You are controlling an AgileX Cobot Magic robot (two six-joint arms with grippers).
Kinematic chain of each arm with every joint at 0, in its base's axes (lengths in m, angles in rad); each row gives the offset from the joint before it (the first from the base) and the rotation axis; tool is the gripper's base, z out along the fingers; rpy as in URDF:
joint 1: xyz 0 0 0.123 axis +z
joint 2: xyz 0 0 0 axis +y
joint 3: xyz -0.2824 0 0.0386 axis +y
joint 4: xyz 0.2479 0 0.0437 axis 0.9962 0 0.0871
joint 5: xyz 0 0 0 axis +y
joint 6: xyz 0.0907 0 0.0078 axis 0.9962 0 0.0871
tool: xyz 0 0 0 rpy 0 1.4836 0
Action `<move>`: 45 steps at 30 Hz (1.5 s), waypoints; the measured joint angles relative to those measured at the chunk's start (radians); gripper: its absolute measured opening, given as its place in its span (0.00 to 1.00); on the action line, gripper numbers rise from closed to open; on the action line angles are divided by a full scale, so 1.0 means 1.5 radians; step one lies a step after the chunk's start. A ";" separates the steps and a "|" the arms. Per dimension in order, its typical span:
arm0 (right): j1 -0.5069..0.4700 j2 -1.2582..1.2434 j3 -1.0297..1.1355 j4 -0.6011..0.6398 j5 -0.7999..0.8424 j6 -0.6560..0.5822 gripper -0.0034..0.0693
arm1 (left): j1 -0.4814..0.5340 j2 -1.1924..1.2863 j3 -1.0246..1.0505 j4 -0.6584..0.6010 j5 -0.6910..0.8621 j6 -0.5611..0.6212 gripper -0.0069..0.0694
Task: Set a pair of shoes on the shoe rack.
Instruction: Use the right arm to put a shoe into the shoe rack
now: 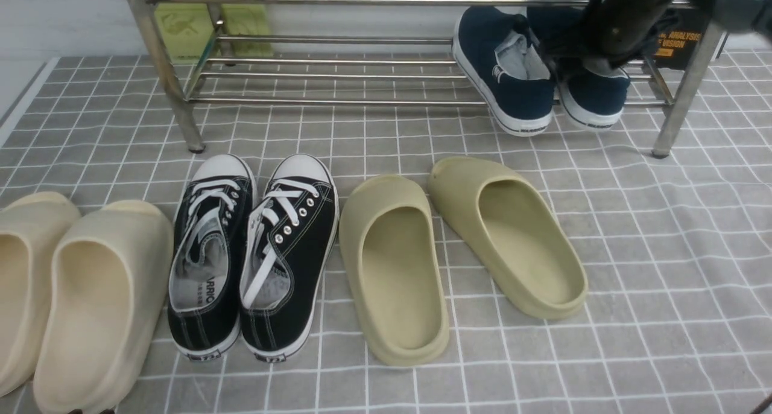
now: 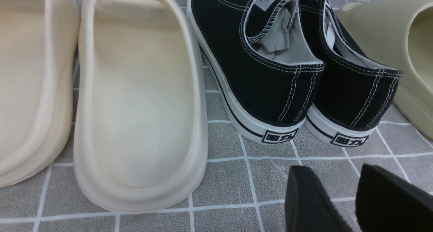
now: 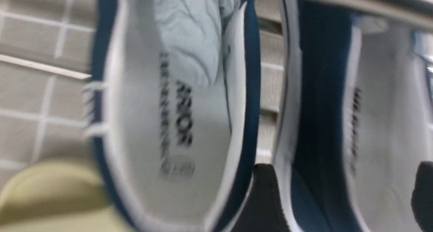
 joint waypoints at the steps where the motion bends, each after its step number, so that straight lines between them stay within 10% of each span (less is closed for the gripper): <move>1: 0.001 -0.016 -0.002 0.001 0.023 -0.001 0.78 | 0.000 0.000 0.000 0.000 0.000 0.000 0.40; 15: 0.011 -0.040 0.035 0.062 0.117 -0.061 0.06 | 0.000 0.000 0.000 0.000 0.000 0.000 0.40; 33: 0.014 0.023 0.066 0.218 -0.067 -0.071 0.04 | 0.000 0.000 0.000 0.000 0.000 0.000 0.40; 45: 0.014 -0.011 0.066 0.091 -0.035 -0.053 0.08 | 0.000 0.000 0.000 0.000 0.000 0.000 0.40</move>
